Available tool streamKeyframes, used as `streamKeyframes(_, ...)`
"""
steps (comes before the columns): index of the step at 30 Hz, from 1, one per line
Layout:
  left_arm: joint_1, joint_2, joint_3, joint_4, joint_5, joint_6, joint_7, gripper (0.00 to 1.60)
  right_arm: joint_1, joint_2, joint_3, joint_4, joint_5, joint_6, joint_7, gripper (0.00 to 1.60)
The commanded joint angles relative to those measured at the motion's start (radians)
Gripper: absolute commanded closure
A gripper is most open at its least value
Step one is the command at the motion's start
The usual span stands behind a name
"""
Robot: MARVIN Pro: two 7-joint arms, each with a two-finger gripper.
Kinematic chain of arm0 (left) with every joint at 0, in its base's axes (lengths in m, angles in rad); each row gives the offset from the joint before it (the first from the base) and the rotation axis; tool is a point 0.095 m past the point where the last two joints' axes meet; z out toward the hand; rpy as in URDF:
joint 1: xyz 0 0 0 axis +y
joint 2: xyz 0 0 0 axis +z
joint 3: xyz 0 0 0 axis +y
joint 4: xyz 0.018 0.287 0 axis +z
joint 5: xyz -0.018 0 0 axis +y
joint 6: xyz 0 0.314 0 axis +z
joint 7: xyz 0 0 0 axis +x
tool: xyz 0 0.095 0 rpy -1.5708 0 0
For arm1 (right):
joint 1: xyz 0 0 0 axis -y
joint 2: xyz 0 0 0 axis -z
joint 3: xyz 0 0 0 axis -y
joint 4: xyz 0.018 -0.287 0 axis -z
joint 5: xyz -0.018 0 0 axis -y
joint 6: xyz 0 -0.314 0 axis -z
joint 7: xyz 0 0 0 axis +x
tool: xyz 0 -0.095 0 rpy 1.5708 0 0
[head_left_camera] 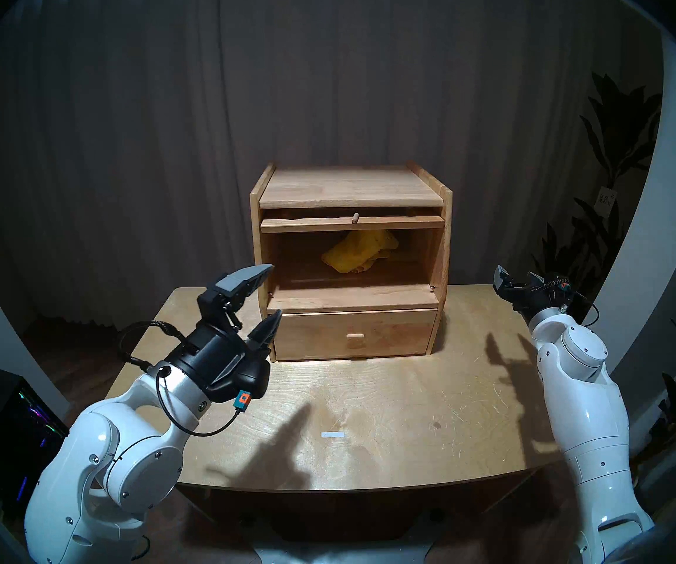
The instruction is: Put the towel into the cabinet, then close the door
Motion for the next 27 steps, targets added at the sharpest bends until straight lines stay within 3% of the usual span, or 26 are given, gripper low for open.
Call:
streamKeyframes(1, -0.115, -0.046, 0.034, -0.031, -0.052, 0.073, -0.098, 0.0, 0.017, 0.003, -0.001, -0.016, -0.002, -0.011, 0.004, 0.0)
streamKeyframes(9, -0.206, -0.164, 0.078, -0.031, -0.096, 0.198, -0.114, 0.0, 0.017, 0.005, 0.0, -0.011, 0.001, -0.008, 0.009, 0.0)
streamKeyframes(17, -0.277, -0.2, 0.182, 0.032, 0.008, 0.287, -0.095, 0.0, 0.019, 0.006, 0.0, -0.009, 0.003, -0.01, 0.014, 0.0)
streamKeyframes(27, -0.361, -0.207, 0.228, 0.132, 0.157, 0.311, -0.068, 0.0, 0.02, 0.007, 0.0, -0.006, 0.006, -0.009, 0.019, 0.0)
